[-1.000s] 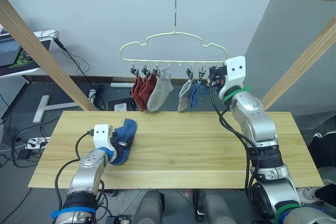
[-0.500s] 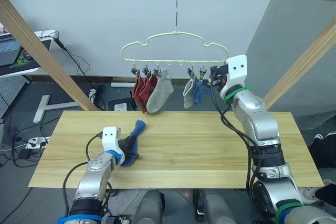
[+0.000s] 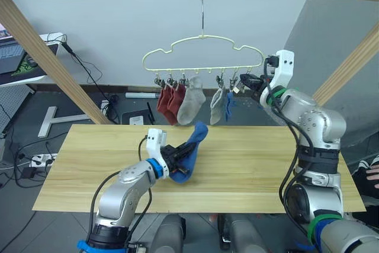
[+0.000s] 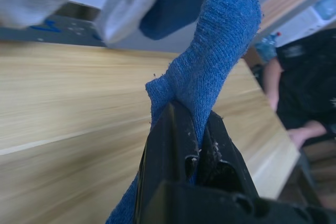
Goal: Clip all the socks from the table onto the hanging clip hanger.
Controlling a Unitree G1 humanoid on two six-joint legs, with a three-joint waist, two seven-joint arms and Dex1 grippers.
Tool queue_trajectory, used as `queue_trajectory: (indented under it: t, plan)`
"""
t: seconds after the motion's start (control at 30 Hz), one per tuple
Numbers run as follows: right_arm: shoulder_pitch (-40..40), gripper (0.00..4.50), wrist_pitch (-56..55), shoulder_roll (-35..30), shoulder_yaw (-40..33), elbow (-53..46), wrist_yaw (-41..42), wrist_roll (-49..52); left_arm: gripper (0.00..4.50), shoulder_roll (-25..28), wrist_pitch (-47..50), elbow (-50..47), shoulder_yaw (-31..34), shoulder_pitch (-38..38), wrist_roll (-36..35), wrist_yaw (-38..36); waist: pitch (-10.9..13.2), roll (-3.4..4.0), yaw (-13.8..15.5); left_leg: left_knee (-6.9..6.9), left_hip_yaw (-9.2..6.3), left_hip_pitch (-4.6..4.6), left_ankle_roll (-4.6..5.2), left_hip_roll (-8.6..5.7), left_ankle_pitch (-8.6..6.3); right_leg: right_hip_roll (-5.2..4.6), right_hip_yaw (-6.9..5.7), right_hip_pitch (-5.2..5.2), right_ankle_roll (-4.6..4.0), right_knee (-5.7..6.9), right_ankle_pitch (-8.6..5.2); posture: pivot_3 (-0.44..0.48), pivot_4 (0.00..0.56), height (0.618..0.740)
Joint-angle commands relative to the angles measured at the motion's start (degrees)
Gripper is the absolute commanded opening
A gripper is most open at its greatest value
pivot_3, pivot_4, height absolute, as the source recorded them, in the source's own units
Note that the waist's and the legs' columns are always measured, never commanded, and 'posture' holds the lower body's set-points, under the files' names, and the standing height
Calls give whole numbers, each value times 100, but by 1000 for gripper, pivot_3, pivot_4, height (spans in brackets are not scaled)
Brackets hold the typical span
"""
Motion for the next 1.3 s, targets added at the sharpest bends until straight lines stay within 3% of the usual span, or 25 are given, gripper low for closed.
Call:
queue_trajectory:
  t: [0.03, 0.43, 0.87, 1.3]
  plan:
    - [-206, 0, 877, -35, -497, -183, -75, 654, 24, -257, 368, -592, -90, -256, -462, 145, 0, 0, -3, 1, 1, -3, 0, 0, 0, 0, 2, 0, 0, -2, 0, 52, 236, 740]
    - [-510, 0, 2298, 199, -1512, -150, -299, 1831, 24, -948, 1245, -545, 311, -654, -1529, 718, 0, 0, -34, -3, 10, -4, 3, 3, -1, 12, 9, -7, 1, -2, -1, 45, 225, 740]
    - [-677, 0, 2698, 454, -1885, -177, -593, 2127, 24, -753, 1283, -201, 227, -710, -1545, 593, 0, 0, -53, -4, 17, -12, 2, 1, -1, 19, 15, -15, 1, -3, -1, 39, 218, 740]
    - [-590, 0, 2726, 435, -1767, -304, -615, 2153, 24, -841, 1223, -178, 360, -1061, -1730, 595, 0, 0, -78, -3, 16, -24, 2, 2, -1, 19, 13, -22, 2, -4, -1, 24, 229, 740]
